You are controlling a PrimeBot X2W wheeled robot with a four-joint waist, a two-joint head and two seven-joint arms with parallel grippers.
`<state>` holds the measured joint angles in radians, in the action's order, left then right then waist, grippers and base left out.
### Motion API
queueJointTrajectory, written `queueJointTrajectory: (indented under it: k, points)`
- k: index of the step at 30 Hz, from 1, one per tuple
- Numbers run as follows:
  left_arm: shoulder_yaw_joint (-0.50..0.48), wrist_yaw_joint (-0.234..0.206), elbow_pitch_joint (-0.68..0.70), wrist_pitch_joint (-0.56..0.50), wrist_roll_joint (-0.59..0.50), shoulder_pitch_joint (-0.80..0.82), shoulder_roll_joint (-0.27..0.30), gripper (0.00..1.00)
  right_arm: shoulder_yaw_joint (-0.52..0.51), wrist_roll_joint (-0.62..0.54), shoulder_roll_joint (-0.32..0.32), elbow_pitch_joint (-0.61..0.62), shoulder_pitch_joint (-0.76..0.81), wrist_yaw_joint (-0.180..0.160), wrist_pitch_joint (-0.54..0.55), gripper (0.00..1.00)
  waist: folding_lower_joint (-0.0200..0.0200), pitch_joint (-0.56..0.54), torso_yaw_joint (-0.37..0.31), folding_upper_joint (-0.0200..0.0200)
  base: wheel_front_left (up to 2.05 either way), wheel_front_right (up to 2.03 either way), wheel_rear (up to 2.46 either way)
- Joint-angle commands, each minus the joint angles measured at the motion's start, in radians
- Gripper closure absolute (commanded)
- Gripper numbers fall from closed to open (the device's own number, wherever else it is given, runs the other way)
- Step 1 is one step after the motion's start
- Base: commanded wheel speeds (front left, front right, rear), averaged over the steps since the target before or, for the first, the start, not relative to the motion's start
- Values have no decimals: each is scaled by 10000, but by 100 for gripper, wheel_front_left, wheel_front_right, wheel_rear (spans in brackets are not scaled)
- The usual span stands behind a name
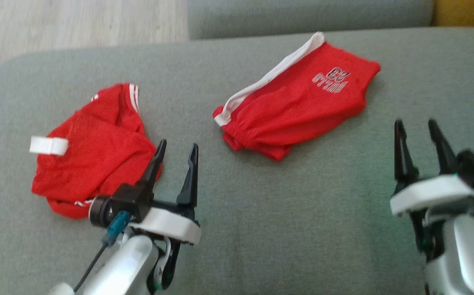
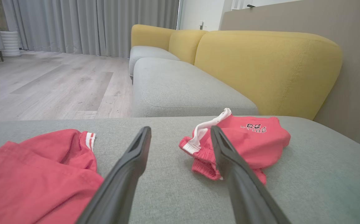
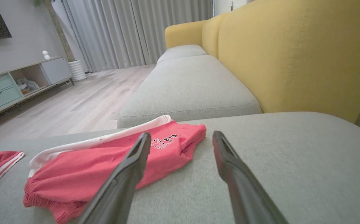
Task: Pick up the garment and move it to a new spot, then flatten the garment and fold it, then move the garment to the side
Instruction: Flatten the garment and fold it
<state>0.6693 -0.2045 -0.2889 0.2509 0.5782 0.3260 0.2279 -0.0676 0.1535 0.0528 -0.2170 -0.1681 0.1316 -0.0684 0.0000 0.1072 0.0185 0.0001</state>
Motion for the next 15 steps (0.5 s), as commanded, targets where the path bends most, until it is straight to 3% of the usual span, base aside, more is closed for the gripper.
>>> queueJointTrajectory:
  k: [1,8,15]
  points:
    - [-507,72,255,108,-139,649,44,0,172,-92,-15,445,-878,-9,152,0,0,468,241,-1,0,0,0]
    - [-592,454,239,108,-510,1158,-227,0,-529,-368,201,-511,-3116,-9,1437,0,0,1663,880,-1,0,0,0]
    - [-811,855,175,108,-801,1656,-547,0,-1937,-950,764,-3401,-5738,-9,2711,0,0,2555,1603,-1,0,0,0]
